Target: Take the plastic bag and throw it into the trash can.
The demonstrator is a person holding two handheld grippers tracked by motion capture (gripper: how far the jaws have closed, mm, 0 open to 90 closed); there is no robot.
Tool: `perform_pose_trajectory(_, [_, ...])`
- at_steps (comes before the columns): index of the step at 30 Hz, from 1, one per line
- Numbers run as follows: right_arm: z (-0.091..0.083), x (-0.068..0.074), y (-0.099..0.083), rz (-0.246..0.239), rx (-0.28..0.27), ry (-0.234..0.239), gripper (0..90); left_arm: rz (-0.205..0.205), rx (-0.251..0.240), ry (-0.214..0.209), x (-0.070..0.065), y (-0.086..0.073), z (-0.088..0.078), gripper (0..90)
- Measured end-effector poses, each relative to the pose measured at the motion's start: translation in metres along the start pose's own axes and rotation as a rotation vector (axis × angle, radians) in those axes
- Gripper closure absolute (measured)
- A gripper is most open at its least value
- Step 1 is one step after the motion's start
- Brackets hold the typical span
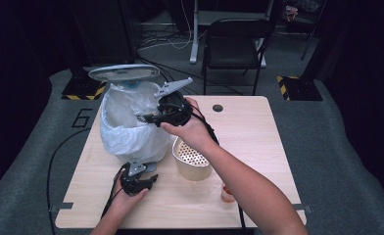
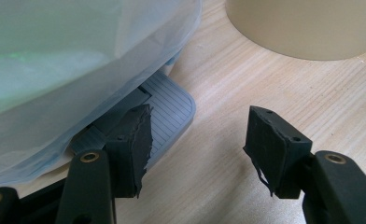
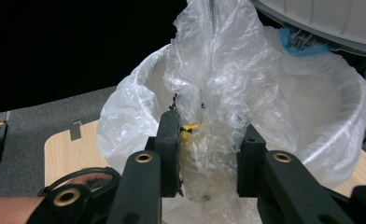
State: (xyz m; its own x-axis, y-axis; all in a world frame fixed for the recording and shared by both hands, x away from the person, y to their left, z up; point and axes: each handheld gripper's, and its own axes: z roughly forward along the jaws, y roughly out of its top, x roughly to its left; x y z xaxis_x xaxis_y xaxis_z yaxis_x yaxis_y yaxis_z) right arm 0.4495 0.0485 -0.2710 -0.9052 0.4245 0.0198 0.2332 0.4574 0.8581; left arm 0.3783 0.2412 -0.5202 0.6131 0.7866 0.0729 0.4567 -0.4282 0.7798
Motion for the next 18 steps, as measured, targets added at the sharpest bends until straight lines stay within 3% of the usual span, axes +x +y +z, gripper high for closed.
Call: perform_pose_trajectory(18, [0.026,-0.001,0.014,0.003,-0.003,-0.011,69.2,0.000,-0.001,-0.002,0.000,0.000,0.000,40.9])
